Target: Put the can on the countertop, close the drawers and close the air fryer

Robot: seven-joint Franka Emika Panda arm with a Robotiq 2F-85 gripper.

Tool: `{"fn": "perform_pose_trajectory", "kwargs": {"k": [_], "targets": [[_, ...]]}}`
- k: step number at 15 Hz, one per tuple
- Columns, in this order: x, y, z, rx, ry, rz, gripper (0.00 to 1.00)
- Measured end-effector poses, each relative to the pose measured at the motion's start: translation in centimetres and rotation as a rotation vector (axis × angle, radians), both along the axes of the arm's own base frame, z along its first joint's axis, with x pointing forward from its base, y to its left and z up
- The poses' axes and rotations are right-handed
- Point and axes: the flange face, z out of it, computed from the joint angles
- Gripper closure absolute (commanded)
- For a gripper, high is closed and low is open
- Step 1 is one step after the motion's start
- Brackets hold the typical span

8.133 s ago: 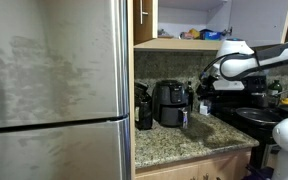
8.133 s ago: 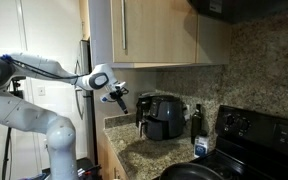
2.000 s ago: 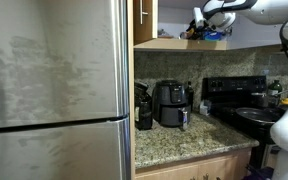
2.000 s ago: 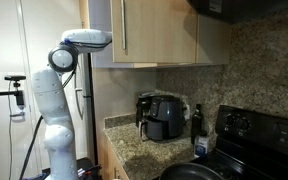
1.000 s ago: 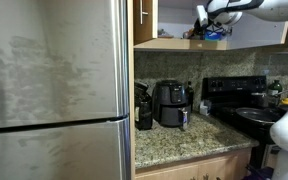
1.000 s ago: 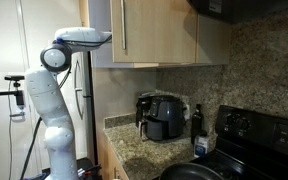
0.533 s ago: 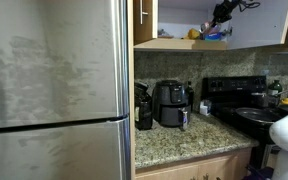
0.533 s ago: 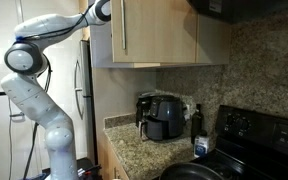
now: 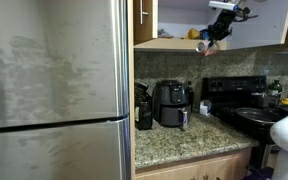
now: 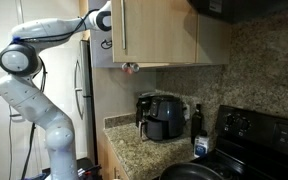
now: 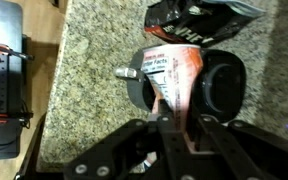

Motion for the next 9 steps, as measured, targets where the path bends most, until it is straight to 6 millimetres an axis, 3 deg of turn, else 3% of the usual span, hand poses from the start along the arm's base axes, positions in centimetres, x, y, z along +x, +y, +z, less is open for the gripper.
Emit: {"fn": "perform_pose_trajectory", "kwargs": {"k": [1, 2, 4, 5, 6, 9], "targets": [[1.2, 1.2, -2.4, 0.017, 0.053, 0.033, 0.95], [2.3, 2.1, -4.6, 0.040, 0.101, 0.063, 0.81], [4.2, 2.4, -7.2, 0.074, 0.162, 0.082, 0.81], [4.8, 2.1, -7.7, 0.082, 0.174, 0.084, 0.81], [5.0, 1.9, -8.0, 0.087, 0.178, 0.085, 0.95], [4.9, 2.0, -8.0, 0.085, 0.181, 0.088, 0.95]]}}
